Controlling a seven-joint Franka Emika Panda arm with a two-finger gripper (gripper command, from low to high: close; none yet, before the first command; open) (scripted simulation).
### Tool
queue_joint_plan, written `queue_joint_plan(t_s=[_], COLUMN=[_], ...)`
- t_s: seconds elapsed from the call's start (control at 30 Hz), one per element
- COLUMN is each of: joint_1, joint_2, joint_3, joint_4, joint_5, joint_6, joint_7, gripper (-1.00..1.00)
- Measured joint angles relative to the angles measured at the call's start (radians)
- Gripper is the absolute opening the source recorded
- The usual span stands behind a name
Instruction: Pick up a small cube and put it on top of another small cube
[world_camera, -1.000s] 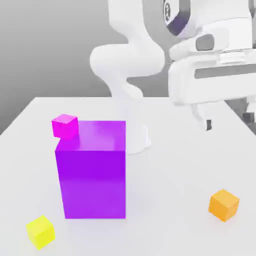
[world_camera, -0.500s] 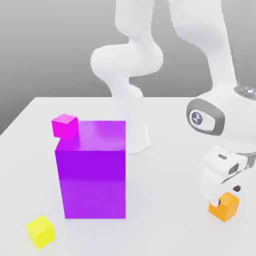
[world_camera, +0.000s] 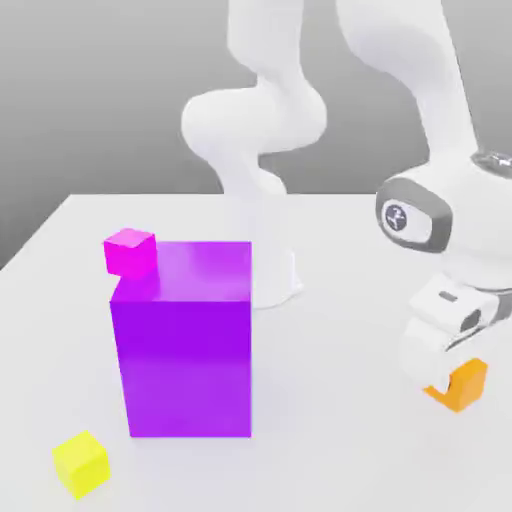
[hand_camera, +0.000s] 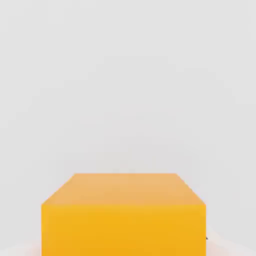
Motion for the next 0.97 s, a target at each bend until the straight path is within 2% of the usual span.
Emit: queue_joint_plan(t_s=[0.27, 0.67, 0.73, 0.83, 0.87, 0.97], joint_1=[-0.21, -0.533, -0.569, -0.585, -0.587, -0.587], joint_2=[-0.291, -0.726, -0.755, -0.729, -0.721, -0.721], joint_3=[-0.141, -0.364, -0.385, -0.401, -0.403, -0.403], joint_4=[-0.005, -0.011, -0.036, -0.115, -0.132, -0.132], joint_5=[0.034, -0.054, -0.066, -0.077, -0.079, -0.079], joint_6=[-0.281, -0.707, -0.71, -0.605, -0.581, -0.581], joint_7=[-0.064, -0.06, -0.058, -0.06, -0.06, -0.06], gripper=[-1.0, -1.0, -1.0, -1.0, 1.0, 1.0])
